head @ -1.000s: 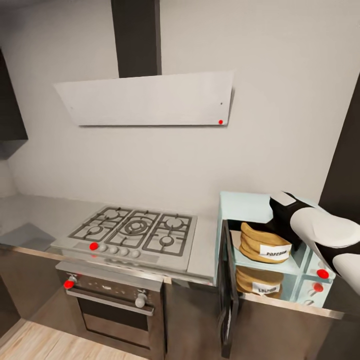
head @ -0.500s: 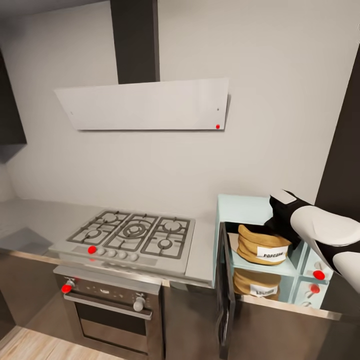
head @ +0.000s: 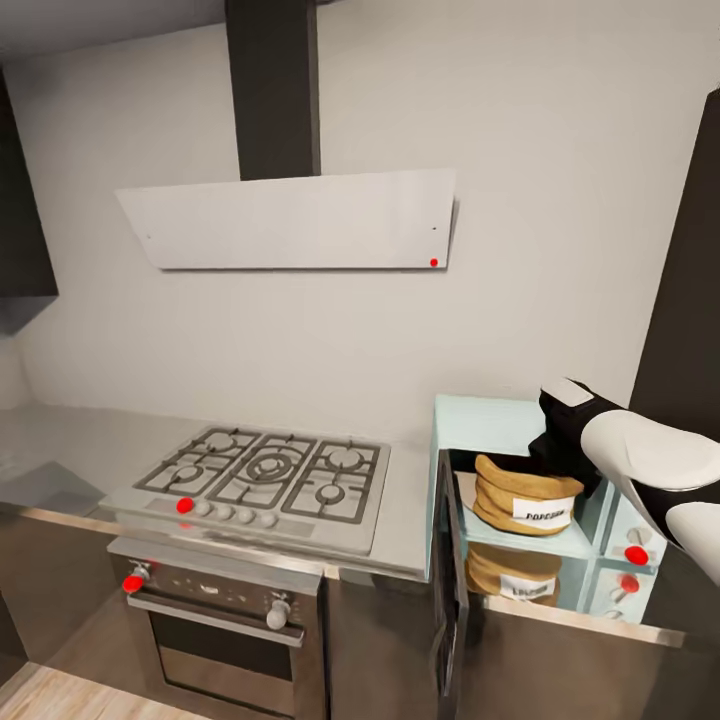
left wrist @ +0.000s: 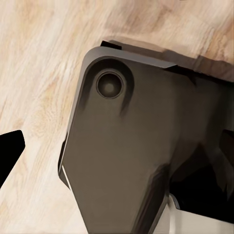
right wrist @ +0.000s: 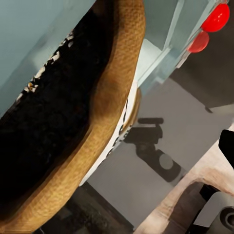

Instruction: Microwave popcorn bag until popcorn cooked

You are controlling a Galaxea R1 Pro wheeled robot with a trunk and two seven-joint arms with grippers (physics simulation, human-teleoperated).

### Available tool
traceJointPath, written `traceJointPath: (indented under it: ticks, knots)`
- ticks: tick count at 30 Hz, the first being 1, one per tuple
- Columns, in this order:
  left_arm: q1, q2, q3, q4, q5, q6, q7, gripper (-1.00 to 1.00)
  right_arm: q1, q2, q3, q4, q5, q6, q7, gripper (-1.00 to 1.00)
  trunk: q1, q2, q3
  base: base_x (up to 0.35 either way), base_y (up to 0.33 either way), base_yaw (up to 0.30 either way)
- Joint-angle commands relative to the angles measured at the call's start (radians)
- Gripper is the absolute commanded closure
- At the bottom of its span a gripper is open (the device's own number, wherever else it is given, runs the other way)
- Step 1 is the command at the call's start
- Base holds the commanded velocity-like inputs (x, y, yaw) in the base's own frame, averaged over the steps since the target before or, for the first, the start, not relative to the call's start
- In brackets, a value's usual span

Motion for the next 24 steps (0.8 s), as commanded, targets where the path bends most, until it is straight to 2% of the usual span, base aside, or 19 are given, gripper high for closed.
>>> traceJointPath:
  ticks: [1,6,19,22,24]
  knots:
    - [0.0,0.0,0.003,-0.002,-0.001,0.001,0.0,-1.0,-0.015,-0.001,0.013,-0.003,0.006,-0.003,0.002,-1.0,0.0,-0.001,0.0,0.0,0.0,0.0]
    - [0.0,0.0,0.003,-0.002,-0.001,0.001,0.0,-1.0,-0.015,-0.001,0.012,-0.003,0.006,-0.003,0.003,-1.0,0.0,-0.001,0.009,-0.139,0.0,0.0]
    - [0.0,0.0,0.003,-0.002,-0.001,0.001,0.0,-1.0,-0.015,-0.001,0.012,-0.003,0.006,-0.002,0.013,-1.0,0.0,-0.001,0.03,-0.333,0.0,0.0]
    - [0.0,0.0,0.004,-0.002,-0.001,0.001,0.0,-1.0,-0.014,0.001,0.016,0.001,0.007,0.04,0.094,-1.0,0.0,-0.001,0.035,-0.27,0.0,0.0]
    - [0.0,0.0,0.003,-0.002,-0.001,0.001,0.0,-1.0,-0.014,0.002,0.018,0.003,0.015,0.081,0.176,-1.0,0.0,-0.001,0.036,-0.097,0.0,0.0]
